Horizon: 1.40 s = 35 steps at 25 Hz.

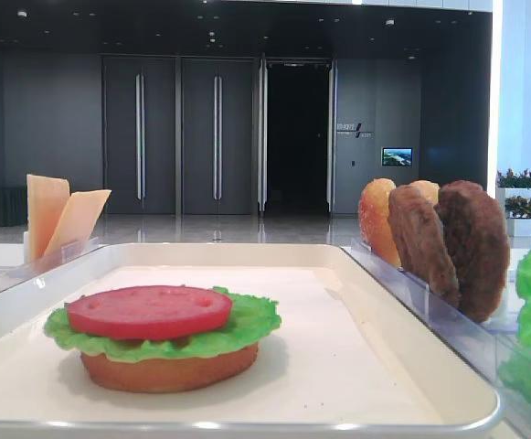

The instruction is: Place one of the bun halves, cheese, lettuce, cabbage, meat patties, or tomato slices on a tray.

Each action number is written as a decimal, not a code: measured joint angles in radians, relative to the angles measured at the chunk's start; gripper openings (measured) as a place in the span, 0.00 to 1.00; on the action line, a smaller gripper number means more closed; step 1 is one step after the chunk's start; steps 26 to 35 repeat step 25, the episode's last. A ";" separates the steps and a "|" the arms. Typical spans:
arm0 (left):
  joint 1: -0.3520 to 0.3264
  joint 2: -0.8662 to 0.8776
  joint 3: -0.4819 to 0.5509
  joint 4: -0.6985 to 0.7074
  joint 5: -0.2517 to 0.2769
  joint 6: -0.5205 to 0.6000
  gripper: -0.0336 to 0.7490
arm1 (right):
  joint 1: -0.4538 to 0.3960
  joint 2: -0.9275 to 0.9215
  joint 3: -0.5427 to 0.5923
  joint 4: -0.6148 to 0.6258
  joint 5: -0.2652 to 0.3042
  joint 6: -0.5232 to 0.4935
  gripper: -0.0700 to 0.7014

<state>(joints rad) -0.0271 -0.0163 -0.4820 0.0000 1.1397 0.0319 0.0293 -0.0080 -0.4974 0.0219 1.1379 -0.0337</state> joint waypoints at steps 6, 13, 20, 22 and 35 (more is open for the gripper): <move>0.000 0.000 0.006 -0.006 -0.021 0.003 0.85 | 0.000 0.000 0.000 0.000 0.000 0.000 0.84; 0.000 0.000 0.006 -0.006 -0.024 0.005 0.85 | 0.000 0.000 0.000 0.000 0.000 0.000 0.84; 0.000 0.000 0.006 -0.006 -0.024 0.005 0.85 | 0.000 0.000 0.000 0.000 0.000 0.000 0.84; 0.000 0.000 0.006 -0.006 -0.024 0.005 0.85 | 0.000 0.000 0.000 0.000 0.000 0.000 0.84; 0.000 0.000 0.006 -0.006 -0.024 0.005 0.85 | 0.000 0.000 0.000 0.000 0.000 0.000 0.84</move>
